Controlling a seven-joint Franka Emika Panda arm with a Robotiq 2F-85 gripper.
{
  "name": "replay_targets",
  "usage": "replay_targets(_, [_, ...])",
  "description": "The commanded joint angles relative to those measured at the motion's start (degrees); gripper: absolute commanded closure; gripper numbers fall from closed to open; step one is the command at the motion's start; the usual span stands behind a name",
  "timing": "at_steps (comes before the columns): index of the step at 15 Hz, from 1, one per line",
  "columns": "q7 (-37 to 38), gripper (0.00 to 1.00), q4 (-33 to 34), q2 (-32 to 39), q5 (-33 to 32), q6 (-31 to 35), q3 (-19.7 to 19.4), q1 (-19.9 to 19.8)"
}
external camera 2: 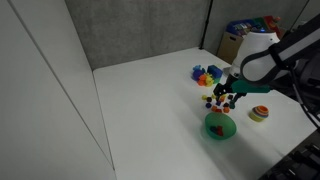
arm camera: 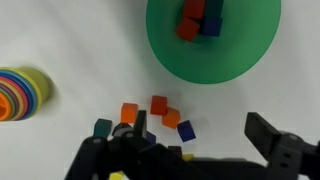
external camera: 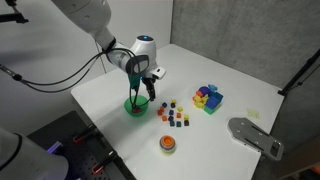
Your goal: Pick up one small orange block from the table and put it in the green bowl
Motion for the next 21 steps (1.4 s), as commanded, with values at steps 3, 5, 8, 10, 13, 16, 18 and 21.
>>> replay_targets(3, [2.0,0.0,6.2,9.3,2.3,3.7,-1.6,1.1])
replay_targets(5, [1.3,0.0,8.0,12.3,3.7,4.8,-1.2,0.8])
replay_targets(8, [1.0,0.0,10.7,16.4,5.6,6.3,-1.1,0.8])
replay_targets(10, [1.0,0.0,12.5,19.0,6.5,7.4,-1.4,1.0])
replay_targets(13, [0.5,0.0,15.0,22.3,7.8,9.4,-1.2,0.6])
replay_targets(16, [-0.1,0.0,17.1,24.8,9.0,10.3,-0.8,0.0])
replay_targets(18, [-0.3,0.0,18.2,26.2,9.6,10.8,-0.8,-0.3])
replay_targets(21, [-0.3,0.0,19.5,27.5,9.9,11.0,-1.1,-0.5])
